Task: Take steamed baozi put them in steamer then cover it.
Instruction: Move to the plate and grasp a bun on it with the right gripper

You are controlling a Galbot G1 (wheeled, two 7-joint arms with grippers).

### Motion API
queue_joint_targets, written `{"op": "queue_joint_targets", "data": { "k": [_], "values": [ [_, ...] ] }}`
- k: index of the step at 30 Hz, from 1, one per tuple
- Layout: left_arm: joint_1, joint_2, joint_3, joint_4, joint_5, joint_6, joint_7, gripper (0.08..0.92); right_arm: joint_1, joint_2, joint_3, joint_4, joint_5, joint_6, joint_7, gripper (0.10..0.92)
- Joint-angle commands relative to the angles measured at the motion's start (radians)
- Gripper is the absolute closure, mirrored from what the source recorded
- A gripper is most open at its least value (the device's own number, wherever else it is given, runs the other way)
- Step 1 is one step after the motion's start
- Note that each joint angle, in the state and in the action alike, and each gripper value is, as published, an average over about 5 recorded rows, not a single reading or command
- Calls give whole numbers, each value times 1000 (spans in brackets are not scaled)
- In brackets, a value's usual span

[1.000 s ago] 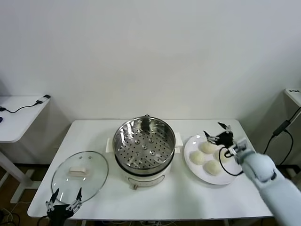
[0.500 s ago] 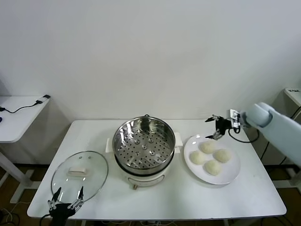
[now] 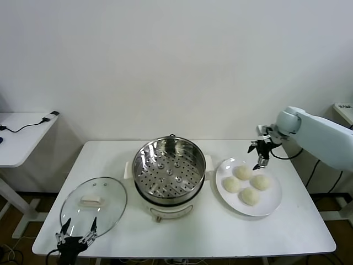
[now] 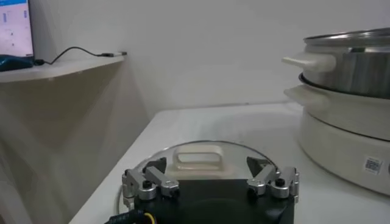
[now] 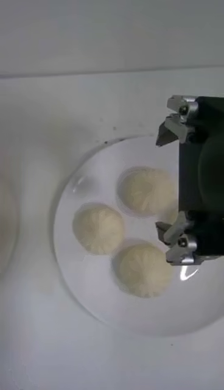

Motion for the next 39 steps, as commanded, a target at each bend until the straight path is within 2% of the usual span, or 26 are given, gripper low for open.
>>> {"op": "queue_joint_targets", "data": {
  "k": [1,26,29,35,39],
  "values": [
    [-4,-5,2,11,1,-4,0,177,-42,128,-69,-158,-29,-32,-21,203],
    [-5,-14,10,23,19,-7,-1,177,-175,217,87,-312,-83,-43,50,223],
    [-4,-14,10,22,22,-7,-1,177,-174,217,96,-317,-84,-42,51,255],
    [-2,-15,9,20,26,-8,-3,177,-153,203,86,-282,-66,-45,45,390],
    [7,-18,7,9,29,-8,-4,177,-85,174,33,-210,-36,-47,34,418]
  ]
}}
